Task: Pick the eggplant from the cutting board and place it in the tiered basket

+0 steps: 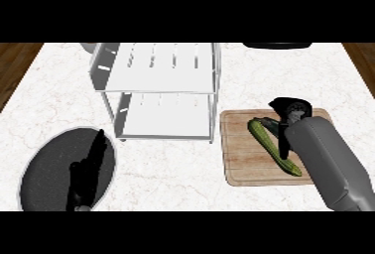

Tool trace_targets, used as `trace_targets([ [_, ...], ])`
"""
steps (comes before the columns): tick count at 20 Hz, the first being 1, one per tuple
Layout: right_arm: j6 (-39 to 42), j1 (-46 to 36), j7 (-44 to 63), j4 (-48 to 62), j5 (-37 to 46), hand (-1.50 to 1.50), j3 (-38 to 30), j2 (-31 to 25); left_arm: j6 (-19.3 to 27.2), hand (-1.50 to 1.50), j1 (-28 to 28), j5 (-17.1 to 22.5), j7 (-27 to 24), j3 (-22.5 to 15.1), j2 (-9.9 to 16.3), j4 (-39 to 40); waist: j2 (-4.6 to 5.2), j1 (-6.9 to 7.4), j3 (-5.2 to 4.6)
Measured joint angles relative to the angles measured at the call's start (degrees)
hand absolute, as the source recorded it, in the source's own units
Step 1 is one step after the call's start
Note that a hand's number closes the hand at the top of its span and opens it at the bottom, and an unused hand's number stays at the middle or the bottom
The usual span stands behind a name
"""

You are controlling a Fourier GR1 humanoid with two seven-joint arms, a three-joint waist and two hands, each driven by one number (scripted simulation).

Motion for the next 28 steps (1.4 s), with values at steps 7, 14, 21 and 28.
trace_targets([
  [7, -2.61, 2.17, -3.51, 0.51, 2.65, 1.50, -1.02, 0.17, -0.09, 0.00, -0.08, -1.07, 2.25, -0.12, -0.91, -1.89, -0.27, 0.05, -0.20],
  [14, -8.57, 1.65, -12.34, 4.77, 6.66, 1.50, 0.89, -0.61, -0.80, 0.00, -0.70, -1.02, 1.03, 0.94, -1.11, -0.21, -0.46, 0.16, -0.49],
  [21, -17.18, 5.89, -16.54, -3.37, 10.22, 1.50, 5.94, 3.54, -1.06, 0.00, -0.54, -0.68, 1.33, 1.82, -0.86, -0.23, -0.59, -0.73, -0.50],
  [28, -24.95, 15.92, -15.65, -20.34, 10.58, 1.50, 8.24, 7.21, -1.92, 0.00, 0.41, 0.03, 0.72, 2.79, -0.17, -0.50, -0.51, -1.27, -0.25],
])
